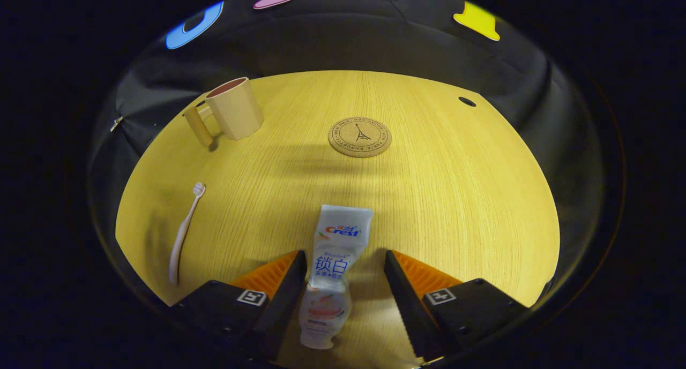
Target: Put the toothbrush and toothpaste on the desktop into the cup, then pick up the cup and place it on the coaster on the desktop.
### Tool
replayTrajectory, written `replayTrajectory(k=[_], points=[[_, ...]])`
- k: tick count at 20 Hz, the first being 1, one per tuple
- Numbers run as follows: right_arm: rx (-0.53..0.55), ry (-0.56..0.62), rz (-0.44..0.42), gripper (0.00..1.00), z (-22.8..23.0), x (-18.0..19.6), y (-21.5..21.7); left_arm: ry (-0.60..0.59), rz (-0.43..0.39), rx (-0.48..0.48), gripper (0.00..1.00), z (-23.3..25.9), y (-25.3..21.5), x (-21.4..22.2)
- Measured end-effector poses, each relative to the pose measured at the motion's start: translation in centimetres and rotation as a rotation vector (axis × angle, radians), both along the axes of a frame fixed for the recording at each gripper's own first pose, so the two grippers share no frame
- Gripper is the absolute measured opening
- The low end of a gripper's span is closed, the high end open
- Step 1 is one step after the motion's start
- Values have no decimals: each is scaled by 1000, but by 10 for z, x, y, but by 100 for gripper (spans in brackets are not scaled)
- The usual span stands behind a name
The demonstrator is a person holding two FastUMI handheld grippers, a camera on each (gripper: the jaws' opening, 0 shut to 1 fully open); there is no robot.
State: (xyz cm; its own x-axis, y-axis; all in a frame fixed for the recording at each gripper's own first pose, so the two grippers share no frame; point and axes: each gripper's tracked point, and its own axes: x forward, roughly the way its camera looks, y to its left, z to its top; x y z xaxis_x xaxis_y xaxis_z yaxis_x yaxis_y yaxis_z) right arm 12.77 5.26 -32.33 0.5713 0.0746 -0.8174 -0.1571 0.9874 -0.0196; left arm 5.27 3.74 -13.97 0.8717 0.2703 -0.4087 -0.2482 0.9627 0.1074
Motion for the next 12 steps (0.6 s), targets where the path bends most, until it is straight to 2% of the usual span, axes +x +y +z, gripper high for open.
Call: replayTrajectory(k=[1,2,3,6,8,10,12], points=[[-7,8,-11,76,-2,2,-1,3,-3,3,97,0,-1,-1],[-8,15,-17,60,-2,2,0,3,-6,4,97,-2,-2,-2],[-9,25,-2,62,-2,2,1,4,-10,6,97,-2,-3,-2],[-11,16,38,47,-3,5,4,1,-24,35,97,-3,-6,-3],[-18,45,68,43,-3,3,5,1,-26,36,97,-5,-7,-4],[-17,78,108,47,-4,3,7,3,-16,24,97,-9,-9,-6],[-17,94,129,40,-3,3,7,9,-6,18,97,-12,-11,-7]])
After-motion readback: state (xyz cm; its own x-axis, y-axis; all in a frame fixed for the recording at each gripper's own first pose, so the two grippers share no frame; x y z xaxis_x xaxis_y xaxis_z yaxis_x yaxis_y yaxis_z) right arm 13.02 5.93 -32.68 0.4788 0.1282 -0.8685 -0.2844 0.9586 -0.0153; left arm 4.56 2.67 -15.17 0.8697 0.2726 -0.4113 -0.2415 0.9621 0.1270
